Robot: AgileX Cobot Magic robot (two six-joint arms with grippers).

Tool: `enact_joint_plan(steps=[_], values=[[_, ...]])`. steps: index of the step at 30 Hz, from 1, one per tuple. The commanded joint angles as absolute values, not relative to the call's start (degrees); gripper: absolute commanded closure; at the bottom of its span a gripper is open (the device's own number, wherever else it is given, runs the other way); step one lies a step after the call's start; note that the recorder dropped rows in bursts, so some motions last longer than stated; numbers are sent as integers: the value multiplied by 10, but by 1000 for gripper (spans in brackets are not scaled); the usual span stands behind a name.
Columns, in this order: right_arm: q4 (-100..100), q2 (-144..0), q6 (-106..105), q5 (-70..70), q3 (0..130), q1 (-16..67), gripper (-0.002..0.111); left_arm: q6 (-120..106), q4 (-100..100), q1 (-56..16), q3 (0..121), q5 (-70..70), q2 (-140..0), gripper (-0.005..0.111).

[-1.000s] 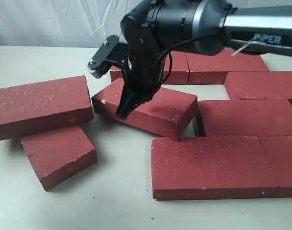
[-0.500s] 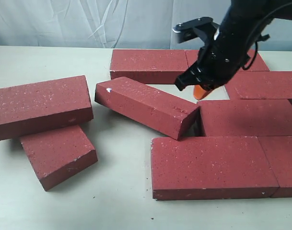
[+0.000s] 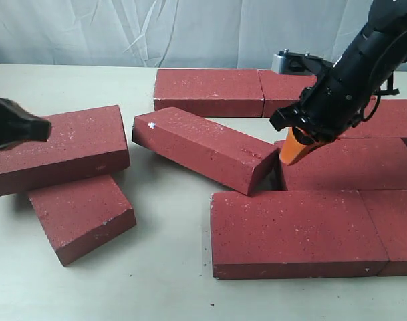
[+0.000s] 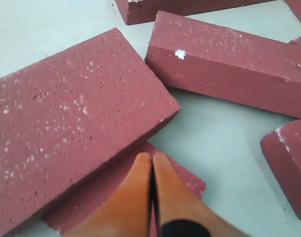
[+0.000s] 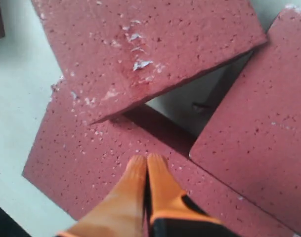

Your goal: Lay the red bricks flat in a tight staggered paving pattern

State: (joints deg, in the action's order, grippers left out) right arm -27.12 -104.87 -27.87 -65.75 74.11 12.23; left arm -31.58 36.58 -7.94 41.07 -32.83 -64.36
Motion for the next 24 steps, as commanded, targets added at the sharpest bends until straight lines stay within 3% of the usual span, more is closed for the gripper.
enact_joint_plan(steps=[1, 20, 24], values=[[-269, -1091, -287, -621, 740, 126, 109, -322, 381, -83, 471, -338, -710, 107], [-329, -1176, -301, -467, 846, 128, 109, -365, 357, -83, 482, -344, -720, 107], [-356, -1175, -346, -605, 883, 135, 109, -365, 353, -83, 482, -344, -720, 107]])
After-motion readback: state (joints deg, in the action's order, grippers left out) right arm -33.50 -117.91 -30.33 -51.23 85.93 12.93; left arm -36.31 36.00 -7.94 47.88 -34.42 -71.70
